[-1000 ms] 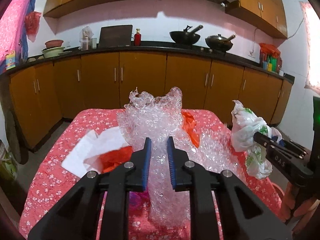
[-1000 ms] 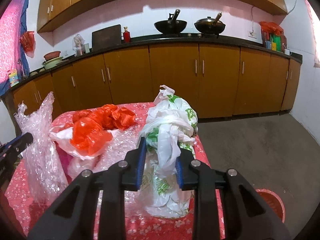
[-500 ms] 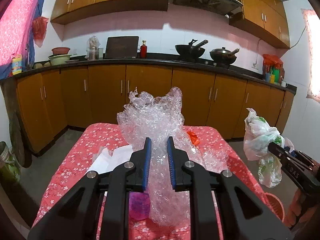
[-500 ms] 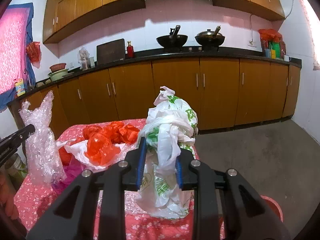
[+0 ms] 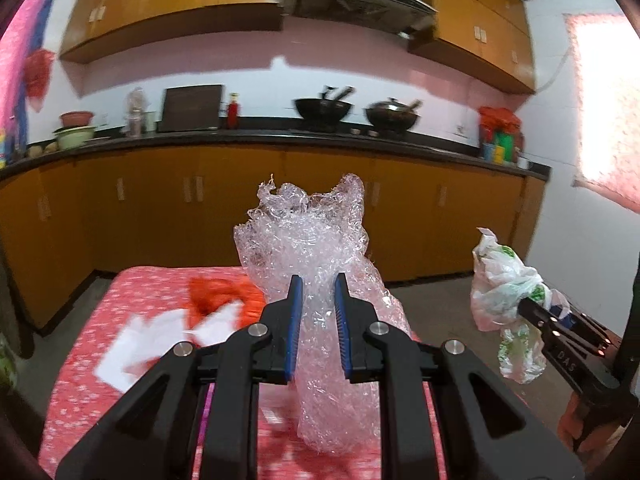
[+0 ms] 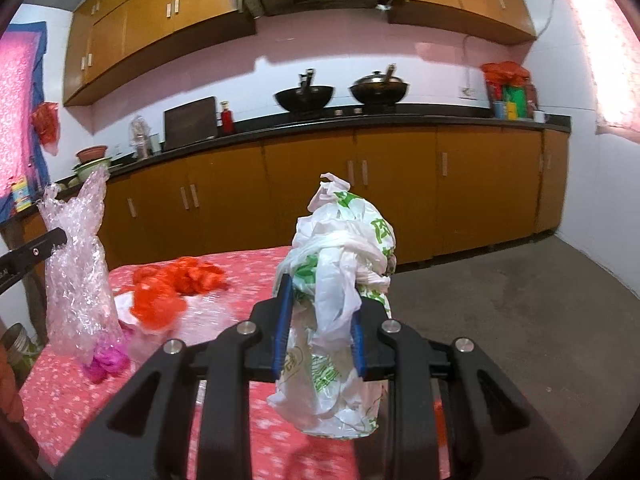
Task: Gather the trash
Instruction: 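Carry both items to the orange basket and release them inside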
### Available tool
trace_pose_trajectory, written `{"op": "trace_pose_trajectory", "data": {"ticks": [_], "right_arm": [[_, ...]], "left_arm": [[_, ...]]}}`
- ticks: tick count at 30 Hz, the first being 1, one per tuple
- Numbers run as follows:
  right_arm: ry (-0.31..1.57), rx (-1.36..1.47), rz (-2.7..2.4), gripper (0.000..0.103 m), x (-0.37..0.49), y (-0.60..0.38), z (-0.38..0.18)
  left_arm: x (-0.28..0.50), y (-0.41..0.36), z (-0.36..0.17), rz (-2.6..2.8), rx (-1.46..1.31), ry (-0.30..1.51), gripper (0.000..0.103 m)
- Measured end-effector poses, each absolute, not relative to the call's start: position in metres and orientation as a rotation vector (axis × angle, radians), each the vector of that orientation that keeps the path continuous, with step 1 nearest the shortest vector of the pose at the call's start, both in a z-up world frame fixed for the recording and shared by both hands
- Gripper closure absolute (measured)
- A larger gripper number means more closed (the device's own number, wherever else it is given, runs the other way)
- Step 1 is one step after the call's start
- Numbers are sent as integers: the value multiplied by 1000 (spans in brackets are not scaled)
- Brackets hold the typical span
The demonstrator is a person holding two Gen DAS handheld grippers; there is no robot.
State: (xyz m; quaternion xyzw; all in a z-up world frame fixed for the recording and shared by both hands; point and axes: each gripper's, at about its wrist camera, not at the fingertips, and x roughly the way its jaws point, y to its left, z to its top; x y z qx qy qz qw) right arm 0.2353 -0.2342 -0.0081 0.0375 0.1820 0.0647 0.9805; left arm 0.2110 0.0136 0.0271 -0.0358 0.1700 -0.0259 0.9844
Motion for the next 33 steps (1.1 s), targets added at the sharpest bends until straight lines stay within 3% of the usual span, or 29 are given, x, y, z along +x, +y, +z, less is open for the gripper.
{"op": "trace_pose_trajectory", "data": {"ticks": [18,33], "right_arm": [[583,164,-160,77,196,-421,-102],[698,247,-140,75,218,-449,-169]], "left_arm": [[242,-219,-64,-430,98,587,87],[265,-280,-127,-443,200,775,87]]}}
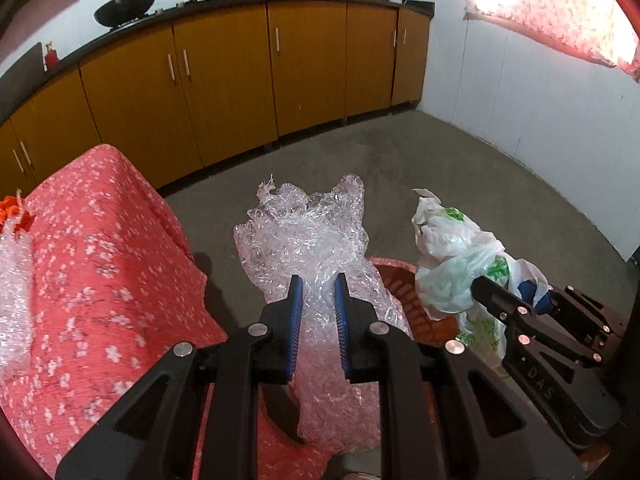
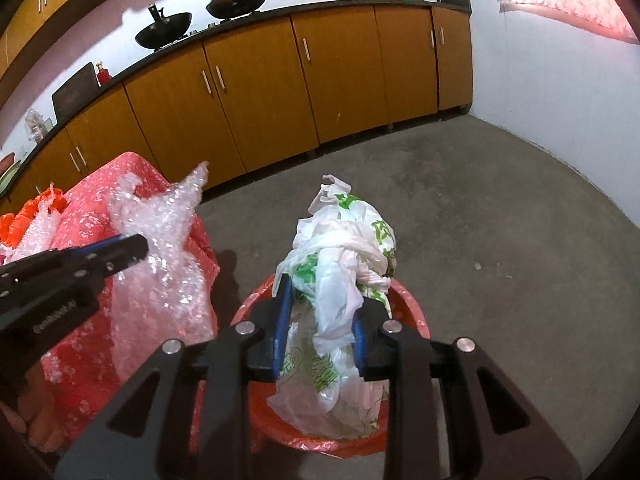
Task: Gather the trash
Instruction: 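Carry both items to the orange basket and release them inside, then grasp white tissue with left gripper while right gripper grasps bubble wrap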
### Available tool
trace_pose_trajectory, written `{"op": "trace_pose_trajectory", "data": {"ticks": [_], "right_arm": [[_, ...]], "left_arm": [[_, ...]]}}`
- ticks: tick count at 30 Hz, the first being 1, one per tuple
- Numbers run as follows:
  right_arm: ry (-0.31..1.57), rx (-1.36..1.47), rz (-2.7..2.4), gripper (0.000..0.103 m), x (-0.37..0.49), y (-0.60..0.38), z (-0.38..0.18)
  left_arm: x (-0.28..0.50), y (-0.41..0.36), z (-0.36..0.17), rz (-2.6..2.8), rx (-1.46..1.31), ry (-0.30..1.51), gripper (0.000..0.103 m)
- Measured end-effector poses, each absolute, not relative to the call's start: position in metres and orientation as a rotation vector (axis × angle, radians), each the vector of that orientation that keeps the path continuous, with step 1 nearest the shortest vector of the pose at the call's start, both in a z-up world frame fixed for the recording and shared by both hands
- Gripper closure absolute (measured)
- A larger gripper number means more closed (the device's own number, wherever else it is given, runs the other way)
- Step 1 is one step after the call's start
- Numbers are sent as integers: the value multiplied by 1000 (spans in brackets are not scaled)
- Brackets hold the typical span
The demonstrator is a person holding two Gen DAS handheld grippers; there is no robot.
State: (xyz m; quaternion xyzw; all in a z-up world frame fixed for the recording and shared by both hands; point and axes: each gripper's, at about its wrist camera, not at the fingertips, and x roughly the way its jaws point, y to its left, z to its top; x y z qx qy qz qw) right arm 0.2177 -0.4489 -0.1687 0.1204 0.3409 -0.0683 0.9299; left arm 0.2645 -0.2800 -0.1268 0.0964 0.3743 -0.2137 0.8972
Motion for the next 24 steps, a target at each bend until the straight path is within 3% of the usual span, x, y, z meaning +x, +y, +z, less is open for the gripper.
{"op": "trace_pose_trajectory", "data": {"ticks": [4,11,24], "right_arm": [[691,255,-138,70,217,-455,-175],[689,276,-159,61,217,-466,-179],[662,262,-173,61,207,-460,-161]], "left_arm": [[273,-289,-132,-443,199,802,84],[280,-297,-137,-459,179,815,65],[272,-257,-108,-405,75,780,65]]}}
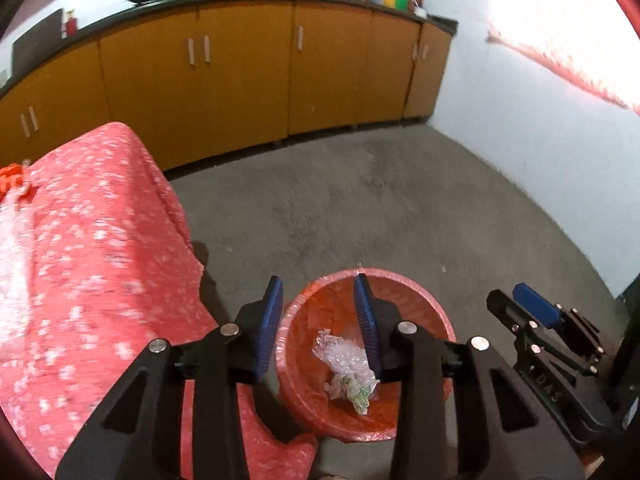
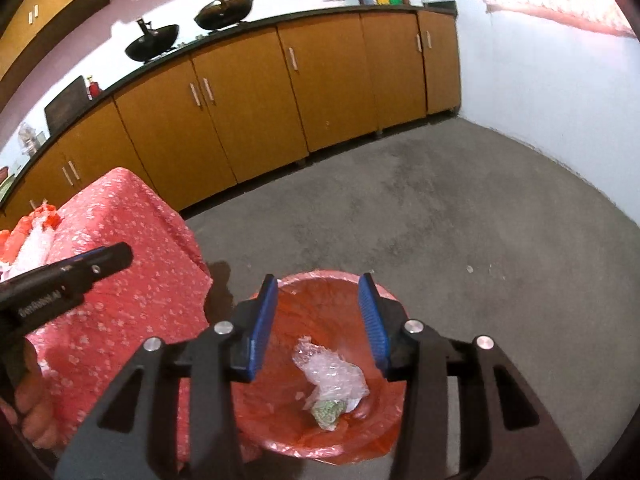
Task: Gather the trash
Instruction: 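Grasp white tissue with left gripper while right gripper grasps bubble wrap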
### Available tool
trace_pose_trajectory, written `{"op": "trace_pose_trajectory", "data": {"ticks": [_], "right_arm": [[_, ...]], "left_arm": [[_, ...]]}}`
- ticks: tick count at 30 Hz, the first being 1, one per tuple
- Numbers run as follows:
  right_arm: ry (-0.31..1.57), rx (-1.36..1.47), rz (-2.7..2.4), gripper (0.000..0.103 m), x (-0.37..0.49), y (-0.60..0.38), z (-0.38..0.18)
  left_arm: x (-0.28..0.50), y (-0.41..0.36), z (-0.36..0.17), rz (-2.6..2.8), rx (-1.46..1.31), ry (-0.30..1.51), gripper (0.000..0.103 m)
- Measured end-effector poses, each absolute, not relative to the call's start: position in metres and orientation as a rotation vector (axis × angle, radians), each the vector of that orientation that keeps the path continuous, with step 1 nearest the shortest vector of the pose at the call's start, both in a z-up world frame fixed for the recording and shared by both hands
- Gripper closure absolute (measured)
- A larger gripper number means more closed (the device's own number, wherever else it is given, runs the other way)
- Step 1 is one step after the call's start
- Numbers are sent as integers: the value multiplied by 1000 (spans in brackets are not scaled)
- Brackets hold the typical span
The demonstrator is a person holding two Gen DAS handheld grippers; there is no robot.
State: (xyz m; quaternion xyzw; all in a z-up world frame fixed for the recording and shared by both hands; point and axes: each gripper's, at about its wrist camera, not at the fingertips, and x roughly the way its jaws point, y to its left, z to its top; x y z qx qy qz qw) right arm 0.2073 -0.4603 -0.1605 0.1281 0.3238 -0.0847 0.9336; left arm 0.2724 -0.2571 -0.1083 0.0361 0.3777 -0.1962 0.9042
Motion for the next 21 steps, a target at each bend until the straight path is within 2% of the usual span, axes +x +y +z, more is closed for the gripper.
{"op": "trace_pose_trajectory", "data": {"ticks": [9,18,21], "right_arm": [[595,207,11,51,221,-382,-105],[598,130,256,50,256,-252,-63],[615,118,311,44,269,-215,-59]], "left_arm": [[236,-164,-56,-270,50,618,53],[202,-25,-29,46,103,488,46],[193,28,-22,167,87,451,42]]}}
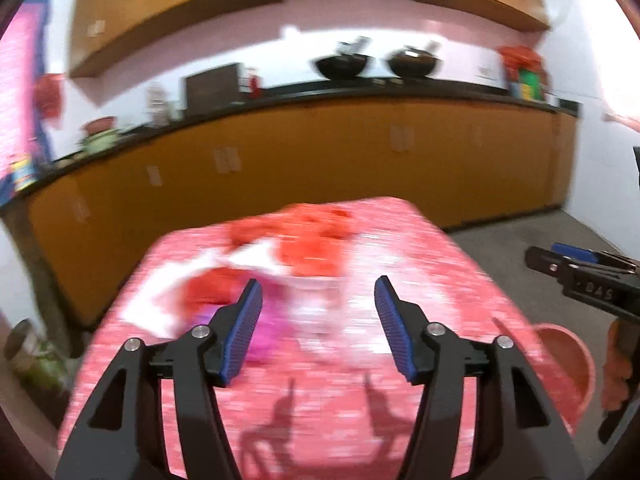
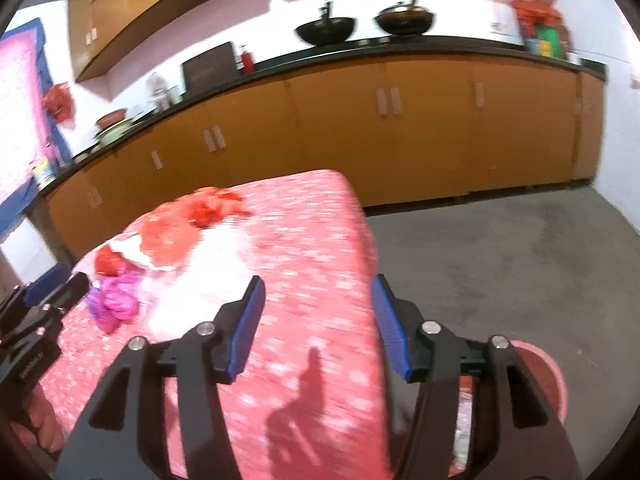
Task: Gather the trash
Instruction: 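Grasp white tissue with left gripper while right gripper grasps bubble wrap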
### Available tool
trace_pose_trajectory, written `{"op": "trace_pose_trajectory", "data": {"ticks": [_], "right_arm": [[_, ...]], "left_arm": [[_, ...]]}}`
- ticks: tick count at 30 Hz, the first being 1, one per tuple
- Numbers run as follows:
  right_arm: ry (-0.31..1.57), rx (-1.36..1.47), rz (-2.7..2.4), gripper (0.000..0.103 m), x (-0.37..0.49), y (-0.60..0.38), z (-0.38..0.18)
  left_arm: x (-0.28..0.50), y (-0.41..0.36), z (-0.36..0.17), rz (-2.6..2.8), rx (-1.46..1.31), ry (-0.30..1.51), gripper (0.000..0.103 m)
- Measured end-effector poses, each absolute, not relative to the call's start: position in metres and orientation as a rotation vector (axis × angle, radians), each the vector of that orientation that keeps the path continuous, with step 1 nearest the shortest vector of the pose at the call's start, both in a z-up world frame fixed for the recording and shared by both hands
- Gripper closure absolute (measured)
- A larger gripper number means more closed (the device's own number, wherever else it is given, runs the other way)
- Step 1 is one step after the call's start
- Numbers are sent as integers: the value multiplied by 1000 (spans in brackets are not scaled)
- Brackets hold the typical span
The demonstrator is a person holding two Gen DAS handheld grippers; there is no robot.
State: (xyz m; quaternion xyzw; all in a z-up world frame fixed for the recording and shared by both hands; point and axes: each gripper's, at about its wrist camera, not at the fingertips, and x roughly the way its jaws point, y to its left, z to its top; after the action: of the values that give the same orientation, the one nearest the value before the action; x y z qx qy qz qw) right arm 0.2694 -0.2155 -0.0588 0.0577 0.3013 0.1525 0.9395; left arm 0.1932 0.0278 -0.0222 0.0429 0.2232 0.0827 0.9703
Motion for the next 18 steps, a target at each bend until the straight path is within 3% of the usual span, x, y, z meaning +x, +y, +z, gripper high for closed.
{"op": "trace_pose_trajectory", "data": {"ticks": [13,18], "right_arm": [[719,-12,397,31,311,-90,-86],[760,-101,364,31,320,-67,-101]], "left_arm": [[195,136,-40,352,-2,437,37],[203,156,-50,350,-48,446,37]]}}
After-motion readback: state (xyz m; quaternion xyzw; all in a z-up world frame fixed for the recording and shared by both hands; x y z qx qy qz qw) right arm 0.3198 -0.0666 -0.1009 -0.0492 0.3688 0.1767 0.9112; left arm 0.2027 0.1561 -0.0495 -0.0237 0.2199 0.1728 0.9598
